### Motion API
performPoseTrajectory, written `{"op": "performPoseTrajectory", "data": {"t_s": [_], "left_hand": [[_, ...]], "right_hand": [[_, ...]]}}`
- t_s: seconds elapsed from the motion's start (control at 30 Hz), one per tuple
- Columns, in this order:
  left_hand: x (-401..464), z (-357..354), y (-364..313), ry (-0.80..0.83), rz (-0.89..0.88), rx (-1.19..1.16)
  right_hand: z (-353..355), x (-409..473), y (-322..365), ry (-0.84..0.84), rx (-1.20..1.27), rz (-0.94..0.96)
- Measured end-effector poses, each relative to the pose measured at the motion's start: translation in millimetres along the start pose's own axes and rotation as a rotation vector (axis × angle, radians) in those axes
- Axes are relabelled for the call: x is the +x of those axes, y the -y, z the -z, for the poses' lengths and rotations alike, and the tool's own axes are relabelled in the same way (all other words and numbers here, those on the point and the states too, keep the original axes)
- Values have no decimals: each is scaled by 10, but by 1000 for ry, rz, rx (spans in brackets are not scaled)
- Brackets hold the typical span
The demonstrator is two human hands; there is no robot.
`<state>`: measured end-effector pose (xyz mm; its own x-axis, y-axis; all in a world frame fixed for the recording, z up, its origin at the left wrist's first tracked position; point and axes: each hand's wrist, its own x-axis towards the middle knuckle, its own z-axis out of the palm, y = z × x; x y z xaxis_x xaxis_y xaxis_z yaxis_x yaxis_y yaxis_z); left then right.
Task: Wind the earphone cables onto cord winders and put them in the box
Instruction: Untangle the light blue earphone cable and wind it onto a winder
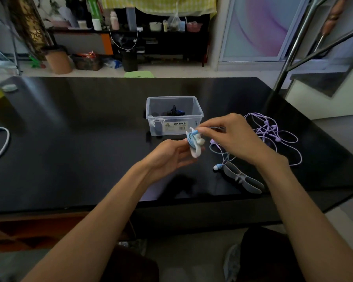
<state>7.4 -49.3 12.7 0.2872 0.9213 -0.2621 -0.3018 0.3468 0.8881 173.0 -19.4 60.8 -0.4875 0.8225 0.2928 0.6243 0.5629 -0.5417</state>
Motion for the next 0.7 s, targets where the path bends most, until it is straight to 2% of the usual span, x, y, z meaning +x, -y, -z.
{"op": "performPoseTrajectory", "data": {"t_s": [0.1,0.23,0.37,0.53,0.7], "left_hand": [[-41,2,-46,52,25,-99],[-44,29,-66,65,10,-48],[-52,-2,-69,61,-31,20],[-35,-13,-78,9,-115,-107],[-31,-32,-31,-3,-157,52]], "right_hand": [[-47,-47,-54,-23,285,-56],[-75,-95,-50,-33,569,-184],[-104,-108,-52,-37,661,-247],[-178,-89,-44,-103,728,-274],[-183,-107,-53,-86,751,-257]]}}
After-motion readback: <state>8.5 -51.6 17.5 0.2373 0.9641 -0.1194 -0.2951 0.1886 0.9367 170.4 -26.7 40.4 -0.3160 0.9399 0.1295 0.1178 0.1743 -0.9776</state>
